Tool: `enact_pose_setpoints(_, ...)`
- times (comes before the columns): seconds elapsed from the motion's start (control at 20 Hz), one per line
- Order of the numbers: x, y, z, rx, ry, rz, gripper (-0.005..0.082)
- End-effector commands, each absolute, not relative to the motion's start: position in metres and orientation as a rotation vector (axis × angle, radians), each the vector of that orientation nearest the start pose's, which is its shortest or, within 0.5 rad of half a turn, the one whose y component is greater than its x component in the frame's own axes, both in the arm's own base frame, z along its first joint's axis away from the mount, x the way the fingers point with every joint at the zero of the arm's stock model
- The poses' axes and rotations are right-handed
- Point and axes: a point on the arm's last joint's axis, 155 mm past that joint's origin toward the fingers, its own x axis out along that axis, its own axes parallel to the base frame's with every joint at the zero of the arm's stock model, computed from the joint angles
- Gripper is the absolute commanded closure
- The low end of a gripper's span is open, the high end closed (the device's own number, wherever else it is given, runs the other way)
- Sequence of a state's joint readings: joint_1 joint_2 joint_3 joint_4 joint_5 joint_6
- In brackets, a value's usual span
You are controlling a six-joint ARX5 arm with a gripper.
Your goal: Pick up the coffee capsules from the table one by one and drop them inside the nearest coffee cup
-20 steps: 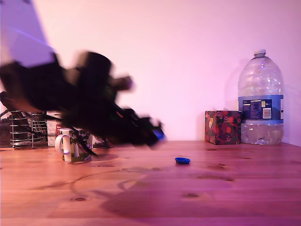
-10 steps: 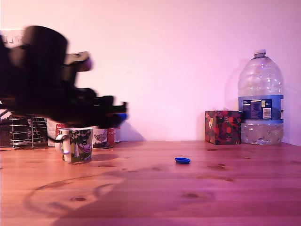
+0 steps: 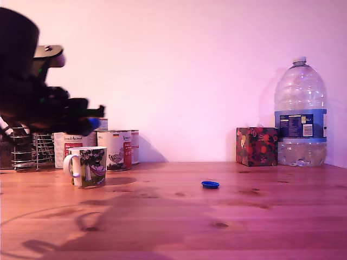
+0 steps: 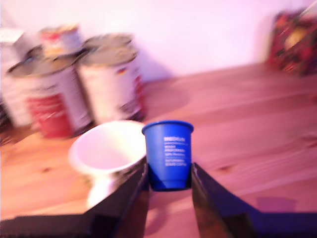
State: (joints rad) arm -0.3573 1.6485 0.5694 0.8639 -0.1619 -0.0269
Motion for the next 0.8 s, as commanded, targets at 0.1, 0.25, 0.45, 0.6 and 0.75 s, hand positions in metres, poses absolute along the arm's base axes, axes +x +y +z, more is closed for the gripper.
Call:
enact_pose_setpoints(0.1,0.433,-0.113,0.121,0.036,0.227,-0.161,0.0693)
enact_pose_setpoints(0.25,0.434,-0.111,0.119,0.035,0.236,-0.168,0.0693)
enact_pose_setpoints(0.45,0.437,-0.116,0.108,0.057,0.312,-0.197,0.0692)
enact_pose_setpoints(0.6,0.446,-0.116,0.111,0.077,0.357,-0.194,0.0692)
enact_pose_setpoints(0.75,0.456,-0.115,0.118,0.079,0.392,-0.189,0.0692)
